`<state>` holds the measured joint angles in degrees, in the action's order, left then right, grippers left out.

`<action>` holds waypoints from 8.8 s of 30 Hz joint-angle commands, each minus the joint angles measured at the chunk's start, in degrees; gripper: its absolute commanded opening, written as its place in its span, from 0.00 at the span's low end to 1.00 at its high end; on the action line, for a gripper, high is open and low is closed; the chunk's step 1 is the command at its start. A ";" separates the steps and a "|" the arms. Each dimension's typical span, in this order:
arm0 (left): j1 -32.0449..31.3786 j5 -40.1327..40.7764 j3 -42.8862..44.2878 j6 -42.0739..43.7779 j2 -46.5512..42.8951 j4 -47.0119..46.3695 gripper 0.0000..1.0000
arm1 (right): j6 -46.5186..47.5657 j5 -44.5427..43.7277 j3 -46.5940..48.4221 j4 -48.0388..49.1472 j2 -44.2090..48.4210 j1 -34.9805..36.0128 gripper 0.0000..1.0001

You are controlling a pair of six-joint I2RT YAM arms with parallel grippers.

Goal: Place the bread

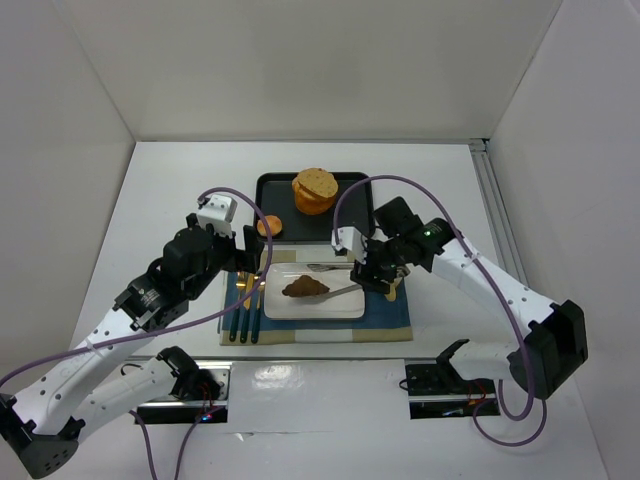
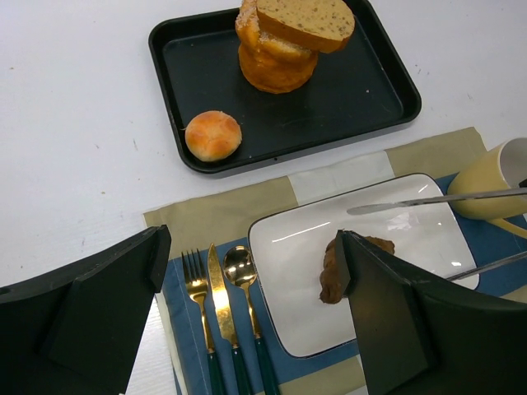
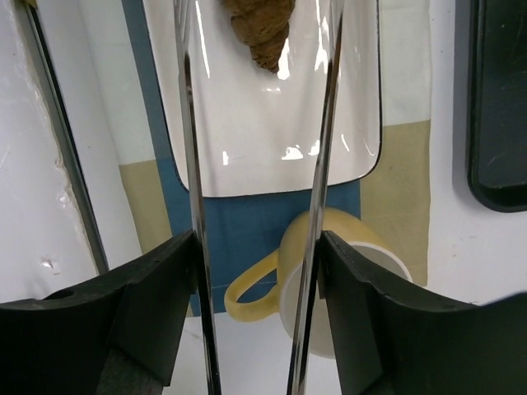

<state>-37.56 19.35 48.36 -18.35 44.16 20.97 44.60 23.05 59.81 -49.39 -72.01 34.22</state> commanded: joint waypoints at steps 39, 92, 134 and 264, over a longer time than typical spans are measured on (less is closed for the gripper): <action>-0.14 5.78 -1.78 -0.46 -5.23 -3.75 1.00 | -8.92 3.85 19.29 27.16 -27.30 -2.75 0.67; -0.14 4.73 -1.78 0.07 -4.17 -3.75 1.00 | -10.94 8.42 29.48 25.92 -38.46 -4.86 0.67; -0.14 4.73 -1.78 0.07 -4.17 -3.75 1.00 | -10.23 8.67 16.05 21.88 -19.59 -6.53 0.19; -0.14 3.67 -1.78 0.07 -3.64 -3.75 1.00 | 10.77 11.32 4.34 -11.00 3.01 -11.98 0.58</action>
<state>-37.56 23.51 46.59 -18.28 40.73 19.29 54.41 32.38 60.95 -59.16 -70.57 21.76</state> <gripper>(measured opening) 1.000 0.580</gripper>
